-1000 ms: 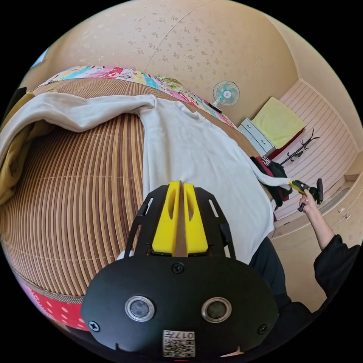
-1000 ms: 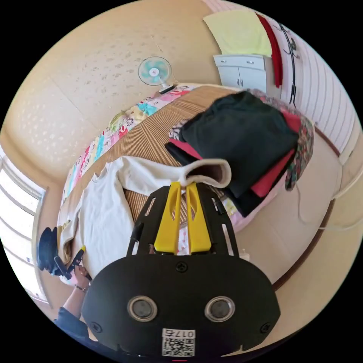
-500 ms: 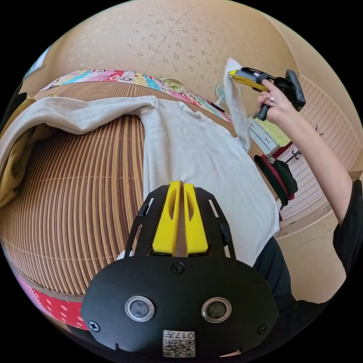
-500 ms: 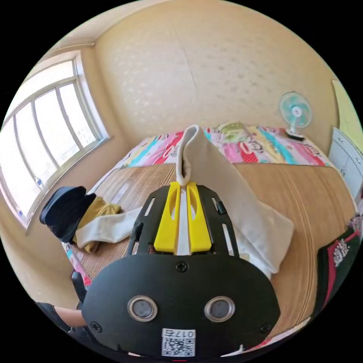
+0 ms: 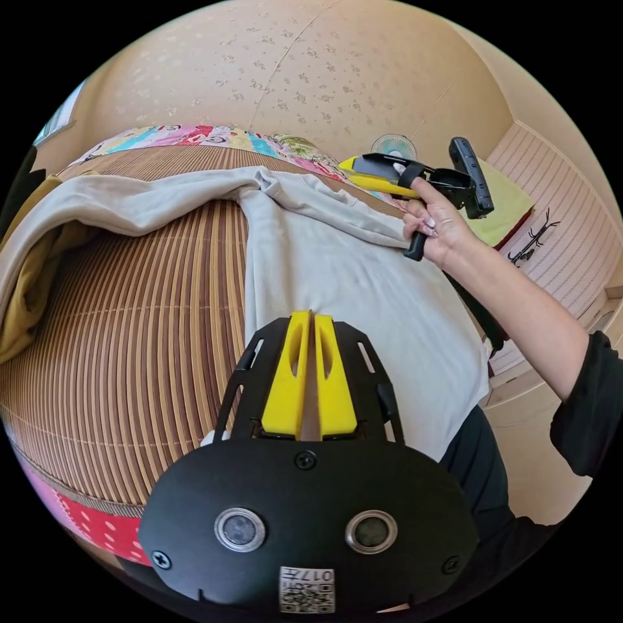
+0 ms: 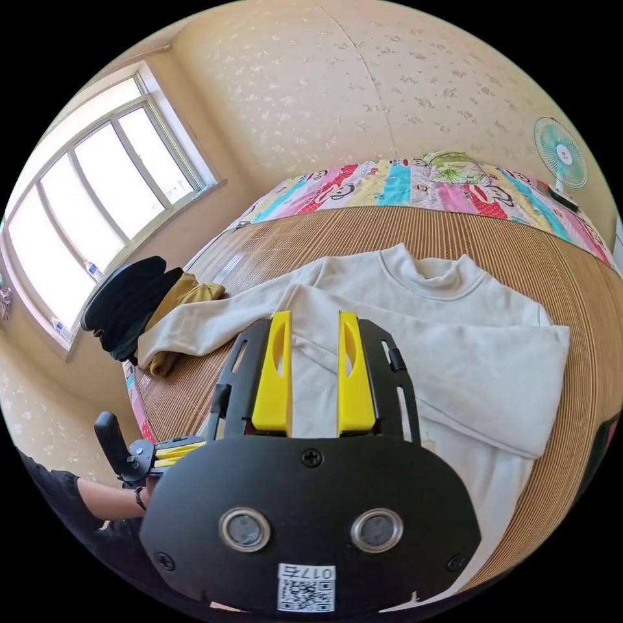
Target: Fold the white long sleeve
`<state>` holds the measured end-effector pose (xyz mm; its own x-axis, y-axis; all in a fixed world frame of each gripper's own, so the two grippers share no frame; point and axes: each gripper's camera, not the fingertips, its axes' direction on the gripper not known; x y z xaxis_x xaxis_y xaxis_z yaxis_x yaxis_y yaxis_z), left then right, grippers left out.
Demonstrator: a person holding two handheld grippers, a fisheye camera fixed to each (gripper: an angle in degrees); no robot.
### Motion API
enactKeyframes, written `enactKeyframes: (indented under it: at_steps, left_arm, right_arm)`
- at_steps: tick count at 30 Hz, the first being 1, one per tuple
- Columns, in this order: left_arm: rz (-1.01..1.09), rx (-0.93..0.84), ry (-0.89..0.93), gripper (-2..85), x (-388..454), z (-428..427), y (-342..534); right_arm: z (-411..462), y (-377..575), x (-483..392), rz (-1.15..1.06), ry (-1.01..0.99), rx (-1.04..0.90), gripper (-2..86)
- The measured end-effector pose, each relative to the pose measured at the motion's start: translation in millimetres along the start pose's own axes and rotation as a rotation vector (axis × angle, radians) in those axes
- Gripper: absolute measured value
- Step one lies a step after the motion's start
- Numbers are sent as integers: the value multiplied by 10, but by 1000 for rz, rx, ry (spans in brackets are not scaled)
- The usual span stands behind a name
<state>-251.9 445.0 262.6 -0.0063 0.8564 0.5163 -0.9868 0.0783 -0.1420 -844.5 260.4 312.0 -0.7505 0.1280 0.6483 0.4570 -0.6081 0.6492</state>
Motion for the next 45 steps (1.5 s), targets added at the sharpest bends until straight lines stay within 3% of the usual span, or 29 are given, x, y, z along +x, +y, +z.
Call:
enactKeyframes:
  at_steps: [4, 8, 10, 11, 16, 20, 22, 24, 25, 26, 28, 29, 30, 34, 38, 41, 42, 45]
  left_arm:
    - [-3, 1, 8, -7, 26, -54, -9]
    - [-12, 1, 27, -8, 18, -92, -27]
    - [-15, 3, 36, -8, 15, -111, -39]
    - [-14, 4, 36, -8, 18, -115, -43]
    - [-14, 6, 38, -8, 34, -157, -87]
    - [-17, 5, 42, -8, 27, -181, -127]
    - [-17, 7, 44, -8, 19, -196, -153]
    - [-17, 9, 45, -8, 10, -205, -174]
    - [-17, 9, 45, -8, 5, -212, -190]
    - [-16, 9, 44, -8, 2, -216, -198]
    - [-19, 8, 49, -9, -23, -234, -234]
    - [-20, 8, 51, -9, -32, -239, -242]
    - [-21, 9, 54, -9, -48, -249, -260]
    - [-18, 10, 47, -9, -90, -280, -324]
    - [-15, 10, 41, -8, -141, -312, -384]
    - [-13, 10, 35, -8, -195, -344, -437]
    - [-10, 10, 29, -7, -213, -359, -460]
    - [-6, 8, 15, -6, -275, -397, -520]
  right_arm:
    - [221, 37, -12, 26, 88, -1, 100]
    - [998, 387, -1, 106, -47, -218, 91]
    - [846, 538, -203, 18, -7, -159, 72]
    - [791, 587, -276, -20, -80, -184, 64]
    - [446, 793, -327, 18, -179, 34, 83]
    - [1121, 689, -406, -8, -46, -252, 69]
    - [883, 647, -504, -32, -23, -147, 54]
    - [407, 693, -510, 35, 27, 126, 48]
    - [352, 704, -486, 50, 14, 166, 49]
    - [378, 698, -436, 52, -17, 177, 52]
    - [744, 637, -325, 50, -42, 15, 65]
    - [1069, 629, -222, 68, -75, -165, 69]
    - [1138, 687, -134, 95, -104, -193, 71]
    - [454, 912, -20, 46, -160, -14, 58]
    - [-372, 1384, 547, 152, 379, 169, 33]
    - [-423, 1586, 1320, 204, 818, 93, 18]
    - [-349, 1552, 1653, 248, 861, -24, 14]
    - [-344, 1328, 2010, 320, 767, -108, 9]
